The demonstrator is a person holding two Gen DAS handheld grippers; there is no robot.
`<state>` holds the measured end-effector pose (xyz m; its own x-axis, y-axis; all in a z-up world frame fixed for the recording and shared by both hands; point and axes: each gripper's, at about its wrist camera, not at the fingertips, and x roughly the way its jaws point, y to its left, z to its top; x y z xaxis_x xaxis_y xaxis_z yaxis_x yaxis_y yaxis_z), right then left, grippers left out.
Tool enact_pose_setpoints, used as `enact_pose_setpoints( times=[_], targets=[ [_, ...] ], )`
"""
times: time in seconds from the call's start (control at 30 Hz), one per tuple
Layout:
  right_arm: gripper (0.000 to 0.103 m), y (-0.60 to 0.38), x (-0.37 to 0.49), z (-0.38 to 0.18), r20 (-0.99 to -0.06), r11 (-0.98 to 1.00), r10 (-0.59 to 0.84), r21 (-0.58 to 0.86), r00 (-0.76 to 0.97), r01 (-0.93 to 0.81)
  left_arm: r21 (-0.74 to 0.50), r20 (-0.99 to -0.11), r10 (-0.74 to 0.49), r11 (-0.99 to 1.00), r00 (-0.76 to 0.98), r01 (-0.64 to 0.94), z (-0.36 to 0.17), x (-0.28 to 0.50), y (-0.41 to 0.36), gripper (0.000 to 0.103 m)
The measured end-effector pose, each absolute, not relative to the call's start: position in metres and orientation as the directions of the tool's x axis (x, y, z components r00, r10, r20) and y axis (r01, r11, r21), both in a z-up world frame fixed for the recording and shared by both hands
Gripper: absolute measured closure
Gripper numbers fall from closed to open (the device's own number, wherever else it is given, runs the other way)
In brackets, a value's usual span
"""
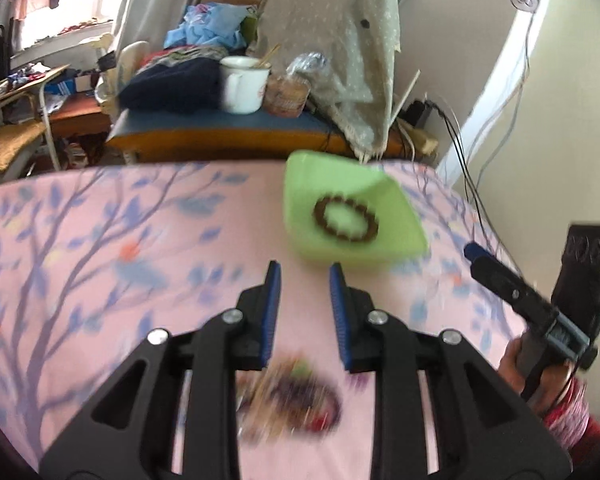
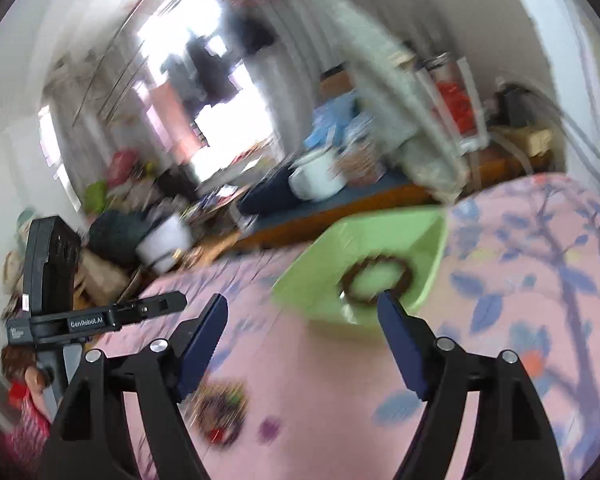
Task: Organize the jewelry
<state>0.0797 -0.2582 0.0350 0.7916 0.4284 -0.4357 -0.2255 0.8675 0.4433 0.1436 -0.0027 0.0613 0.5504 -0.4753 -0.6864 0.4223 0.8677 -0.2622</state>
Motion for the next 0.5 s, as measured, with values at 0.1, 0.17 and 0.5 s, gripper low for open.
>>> enact_pose_setpoints(
  times=[0.1,0.17,0.5],
  targets=[
    [0.053,-0.233,0.062,0.022,-0.512,0.861,0.478,0.436,0.714,-0.263,-0.257,-0.703,-0.468,0.869,0.535,0.423,0.048,0.111,0.019,0.079],
    [0.059,-0.214,0.049,0.012,-0.547,0.854,0.504,0.430,0.668,-0.292,-0.261,-0.719,-0.466,0.868,0.515,0.421,0.034,0.089,0.033,0.079],
    [0.097,-0.147,0.046,-0.022,-0.689,0.867,0.488,0.307,0.536,-0.394,-0.336,-0.760,-0.551,0.786,0.344,0.519,-0.021,0.007,0.050,0.079]
  ],
)
